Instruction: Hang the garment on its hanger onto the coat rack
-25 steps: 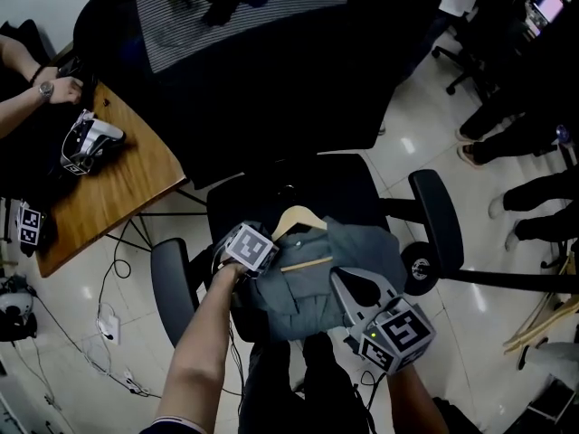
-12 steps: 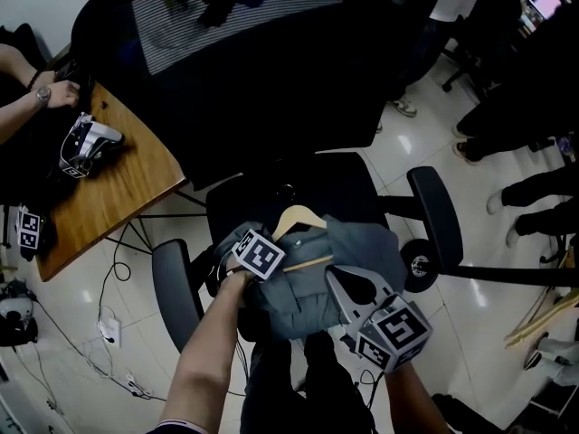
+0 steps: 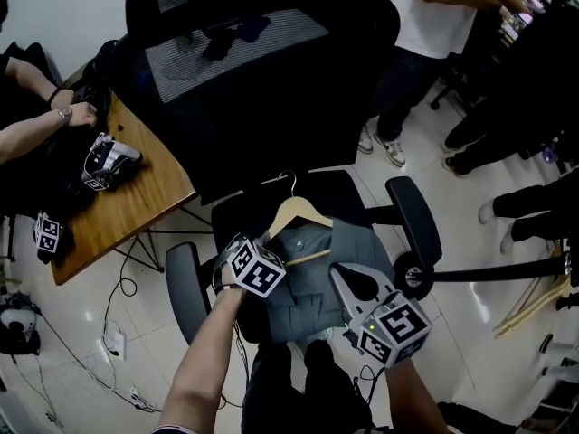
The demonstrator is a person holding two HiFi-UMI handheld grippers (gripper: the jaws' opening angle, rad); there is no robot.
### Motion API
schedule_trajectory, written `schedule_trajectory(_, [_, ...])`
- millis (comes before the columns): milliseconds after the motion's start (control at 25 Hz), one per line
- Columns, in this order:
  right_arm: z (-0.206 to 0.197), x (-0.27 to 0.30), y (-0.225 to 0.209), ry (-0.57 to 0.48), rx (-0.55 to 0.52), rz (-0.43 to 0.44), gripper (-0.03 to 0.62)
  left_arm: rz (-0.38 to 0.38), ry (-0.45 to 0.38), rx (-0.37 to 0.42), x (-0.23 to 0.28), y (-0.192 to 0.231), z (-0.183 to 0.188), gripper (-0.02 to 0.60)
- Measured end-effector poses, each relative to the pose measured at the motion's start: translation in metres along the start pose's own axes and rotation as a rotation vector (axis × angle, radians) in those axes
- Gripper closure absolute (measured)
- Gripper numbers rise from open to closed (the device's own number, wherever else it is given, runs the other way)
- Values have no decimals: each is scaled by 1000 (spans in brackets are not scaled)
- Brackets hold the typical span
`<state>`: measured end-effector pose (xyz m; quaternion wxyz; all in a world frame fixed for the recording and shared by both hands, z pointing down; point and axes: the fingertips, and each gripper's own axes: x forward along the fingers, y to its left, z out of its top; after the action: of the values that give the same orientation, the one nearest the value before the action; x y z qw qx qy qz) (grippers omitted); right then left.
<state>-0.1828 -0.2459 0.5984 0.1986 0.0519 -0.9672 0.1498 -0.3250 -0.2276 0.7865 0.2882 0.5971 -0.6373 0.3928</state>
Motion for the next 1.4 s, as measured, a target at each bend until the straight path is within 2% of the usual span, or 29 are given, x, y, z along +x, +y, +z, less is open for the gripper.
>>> schedule_trajectory(200, [39, -28, 9, -65, -49, -9, 583, 37, -85, 53, -63, 5, 44, 488])
schedule_trajectory(480, [95, -81, 12, -174, -123, -36, 583, 127, -210, 193, -153, -2, 111, 488])
schedule_trajectory(640, [114, -108, 11, -201, -160, -50, 583, 144, -275, 252, -190, -17, 140, 489])
schedule_trajectory(760, [129, -133, 10, -229, -197, -78, 583, 145, -339, 267, -219, -25, 165, 489])
schedule_trajectory(880, [135, -156, 12, -263, -203, -133, 583, 117, -412, 272, -249, -31, 186, 494])
schedule_trajectory(1040, [141, -187, 27, -313, -213, -236, 583, 87, -482, 337, -291, -37, 204, 502])
schedule_trajectory(1320, [144, -238, 84, -400, -240, -410, 583, 52, -635, 441, -370, -39, 221, 506])
schedule_trajectory(1400, [142, -252, 96, -417, -245, -460, 583, 14, -686, 474, -392, -48, 231, 506])
